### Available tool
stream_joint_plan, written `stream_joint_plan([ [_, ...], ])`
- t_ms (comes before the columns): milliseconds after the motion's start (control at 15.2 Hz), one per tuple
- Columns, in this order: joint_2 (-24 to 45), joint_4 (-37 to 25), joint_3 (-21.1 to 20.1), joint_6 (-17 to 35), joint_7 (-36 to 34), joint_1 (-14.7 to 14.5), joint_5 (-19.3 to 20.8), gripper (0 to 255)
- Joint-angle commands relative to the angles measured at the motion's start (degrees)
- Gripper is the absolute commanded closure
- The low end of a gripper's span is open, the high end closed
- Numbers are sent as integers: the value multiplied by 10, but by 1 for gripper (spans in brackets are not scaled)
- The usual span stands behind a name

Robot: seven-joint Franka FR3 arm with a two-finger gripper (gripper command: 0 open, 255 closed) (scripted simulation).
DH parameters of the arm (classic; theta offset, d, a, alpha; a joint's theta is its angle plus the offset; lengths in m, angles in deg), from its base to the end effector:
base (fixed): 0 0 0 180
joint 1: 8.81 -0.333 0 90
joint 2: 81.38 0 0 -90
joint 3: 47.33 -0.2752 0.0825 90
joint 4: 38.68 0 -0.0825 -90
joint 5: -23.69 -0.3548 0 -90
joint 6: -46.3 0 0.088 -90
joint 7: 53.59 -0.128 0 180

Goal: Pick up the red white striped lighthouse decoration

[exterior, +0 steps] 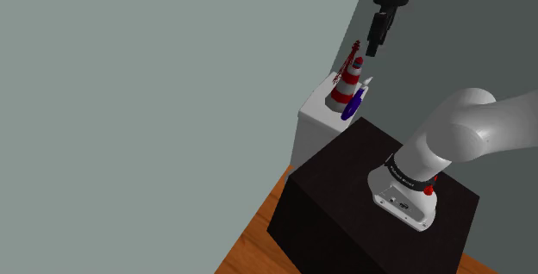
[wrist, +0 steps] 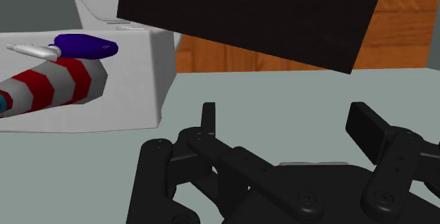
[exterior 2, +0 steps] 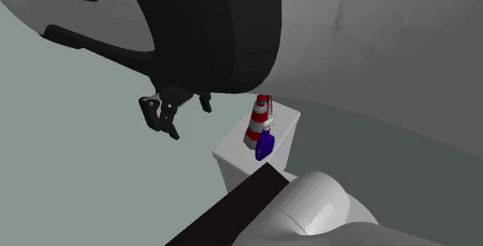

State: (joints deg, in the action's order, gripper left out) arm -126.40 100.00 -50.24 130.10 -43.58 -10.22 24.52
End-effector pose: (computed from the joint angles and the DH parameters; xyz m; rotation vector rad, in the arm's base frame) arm 0.2871 0.0216 0.5042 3.0686 0.3573 -0.2715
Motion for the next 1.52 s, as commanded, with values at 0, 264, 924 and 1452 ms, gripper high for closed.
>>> stream_joint_plan([
  [0,0,0,0,0,0,0,0,0],
  [264,27,24,34,73,2,30,21,0],
  [924,134,43,122,256,10,97,53,0],
  [1452,251,18,197,392,31,134,40,0],
])
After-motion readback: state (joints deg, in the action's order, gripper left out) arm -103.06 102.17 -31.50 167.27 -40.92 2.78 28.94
